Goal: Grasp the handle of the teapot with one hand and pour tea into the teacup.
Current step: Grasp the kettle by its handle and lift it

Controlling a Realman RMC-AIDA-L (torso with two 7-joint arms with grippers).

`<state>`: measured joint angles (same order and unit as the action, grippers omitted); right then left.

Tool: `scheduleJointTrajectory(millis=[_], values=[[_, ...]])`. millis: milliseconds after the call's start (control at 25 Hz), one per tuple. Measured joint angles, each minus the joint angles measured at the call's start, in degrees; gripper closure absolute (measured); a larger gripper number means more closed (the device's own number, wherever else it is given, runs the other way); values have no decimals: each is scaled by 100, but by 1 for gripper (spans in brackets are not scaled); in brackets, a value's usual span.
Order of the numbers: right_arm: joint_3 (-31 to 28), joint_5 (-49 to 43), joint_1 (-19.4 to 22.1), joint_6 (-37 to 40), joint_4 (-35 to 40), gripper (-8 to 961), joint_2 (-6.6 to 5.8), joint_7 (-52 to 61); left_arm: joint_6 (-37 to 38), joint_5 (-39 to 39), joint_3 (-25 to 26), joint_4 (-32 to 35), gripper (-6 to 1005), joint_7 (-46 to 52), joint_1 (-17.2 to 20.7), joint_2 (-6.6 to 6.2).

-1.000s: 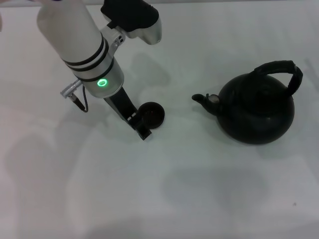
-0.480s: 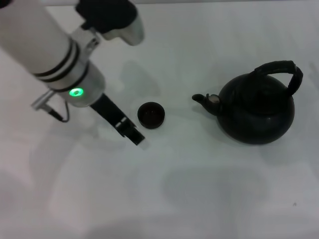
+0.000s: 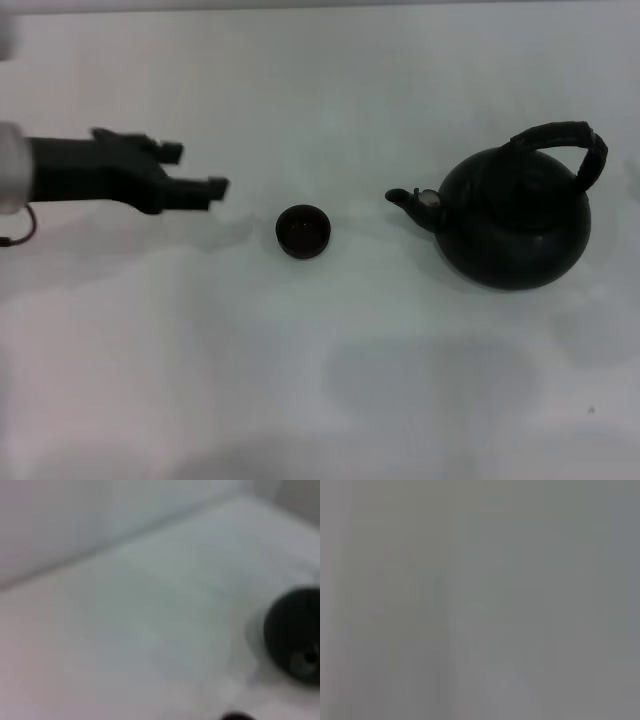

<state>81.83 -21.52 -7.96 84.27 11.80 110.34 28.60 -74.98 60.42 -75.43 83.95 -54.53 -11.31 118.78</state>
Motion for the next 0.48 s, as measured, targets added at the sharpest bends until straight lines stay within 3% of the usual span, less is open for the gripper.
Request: scheduleJointTrajectory(millis=[160,280,400,480], values=[[-25,-853,460,-169,745,83,-302,908,29,1782,806,-1048,218,-2097,347,-1],[-43,-1527,1122,-672,2115,83,-433,1652,-112,2985,1245,-2031,218,-3575,489,-10],[-50,-2677,1835,-1767,3871,83,-357,2511,-404,3775,1661,-2914,219,-4795,553,-7],[-121,-3608,2174,-2335,4901,83,-136,3041,-581,4165,1851,-3397,219,-5393,570,-7]])
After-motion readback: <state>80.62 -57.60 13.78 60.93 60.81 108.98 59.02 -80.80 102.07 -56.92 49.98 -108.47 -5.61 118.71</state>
